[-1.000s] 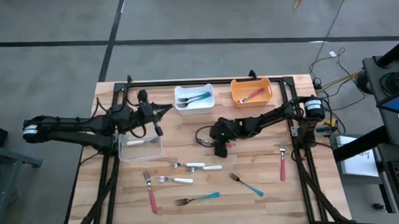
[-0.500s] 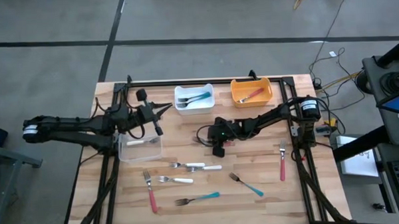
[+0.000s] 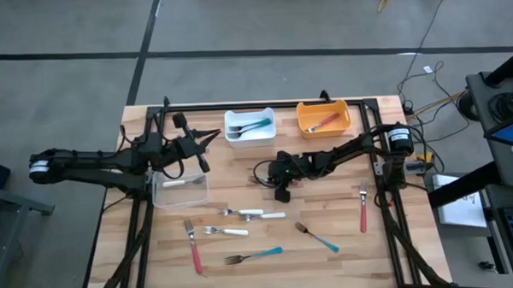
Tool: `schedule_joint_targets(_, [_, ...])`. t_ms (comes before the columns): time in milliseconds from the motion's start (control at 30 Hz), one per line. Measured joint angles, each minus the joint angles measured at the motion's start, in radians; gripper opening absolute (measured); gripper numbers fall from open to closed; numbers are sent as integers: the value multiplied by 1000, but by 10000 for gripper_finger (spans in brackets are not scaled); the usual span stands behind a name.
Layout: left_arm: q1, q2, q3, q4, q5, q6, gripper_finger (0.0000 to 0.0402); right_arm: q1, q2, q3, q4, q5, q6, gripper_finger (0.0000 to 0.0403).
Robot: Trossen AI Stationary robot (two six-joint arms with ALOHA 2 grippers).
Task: Sort silverware by color (type)
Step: Put the top pink fork into the yellow bin
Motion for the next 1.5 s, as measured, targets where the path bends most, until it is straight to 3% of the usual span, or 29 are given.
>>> schedule_joint_targets(500, [0, -4, 0, -7, 0, 8, 0, -128, -420, 1, -288, 20, -72, 26])
schedule_joint_targets(733, [0, -4, 0, -8, 0, 1, 0, -203, -523, 2, -342, 20, -137, 26])
schedule_joint_targets(867, [0, -4, 0, -9, 0, -4, 0, -256, -518, 39, -409, 13, -180, 26])
schedule_joint_targets(1500, [0, -2, 0, -17, 0, 1, 0, -556, -242, 513, -986, 13, -536, 26])
